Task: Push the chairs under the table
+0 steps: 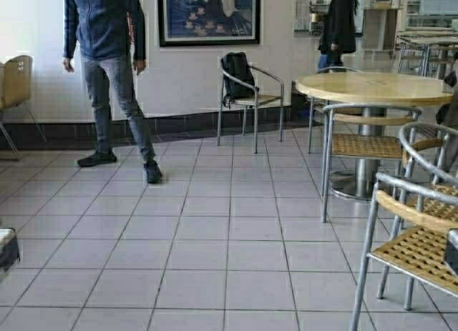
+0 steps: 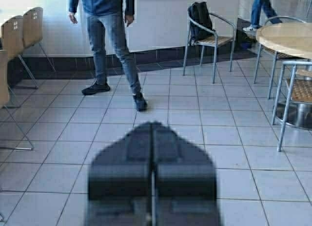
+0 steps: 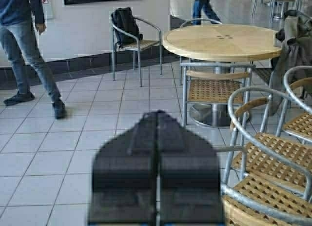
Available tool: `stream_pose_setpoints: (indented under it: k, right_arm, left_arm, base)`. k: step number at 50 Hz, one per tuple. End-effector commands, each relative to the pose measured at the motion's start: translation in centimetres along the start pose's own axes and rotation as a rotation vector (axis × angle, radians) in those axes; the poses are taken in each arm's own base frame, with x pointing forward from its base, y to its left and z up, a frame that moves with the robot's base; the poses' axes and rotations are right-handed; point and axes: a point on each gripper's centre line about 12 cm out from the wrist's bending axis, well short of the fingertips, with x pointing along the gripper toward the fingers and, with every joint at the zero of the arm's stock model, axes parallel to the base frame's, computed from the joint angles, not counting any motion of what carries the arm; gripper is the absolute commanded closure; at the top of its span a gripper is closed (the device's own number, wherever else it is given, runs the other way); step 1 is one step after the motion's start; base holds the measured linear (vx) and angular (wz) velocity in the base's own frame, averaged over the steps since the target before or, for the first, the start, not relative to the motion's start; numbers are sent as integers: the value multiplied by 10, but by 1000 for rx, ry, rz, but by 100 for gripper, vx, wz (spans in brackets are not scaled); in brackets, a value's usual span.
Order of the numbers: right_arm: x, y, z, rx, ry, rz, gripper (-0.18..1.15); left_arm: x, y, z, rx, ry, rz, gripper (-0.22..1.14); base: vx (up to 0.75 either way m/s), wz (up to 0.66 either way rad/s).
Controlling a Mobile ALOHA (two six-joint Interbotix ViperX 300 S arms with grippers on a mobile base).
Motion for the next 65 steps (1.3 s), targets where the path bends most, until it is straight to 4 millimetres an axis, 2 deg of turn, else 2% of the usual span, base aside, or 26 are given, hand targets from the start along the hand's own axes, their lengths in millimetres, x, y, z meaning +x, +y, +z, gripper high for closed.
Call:
stream_pose_setpoints:
  k: [1, 4, 33, 65]
  right_arm:
    - [2, 0, 6, 26, -2, -2, 91]
    - [2, -1, 5, 26, 14, -4, 90]
    - [0, -1, 11, 32, -3, -3, 91]
    - [0, 0, 7, 32, 8, -2, 91]
  left_arm:
    - [1, -1, 9, -2, -5, -6, 91]
    - [1, -1, 8, -4, -2, -6, 87]
    - [4, 0, -7, 21, 41, 0, 89]
    - [4, 3, -10, 26, 43, 12, 89]
  base:
    - [1, 1]
    - [2, 2]
    - [16, 12]
    - [21, 16]
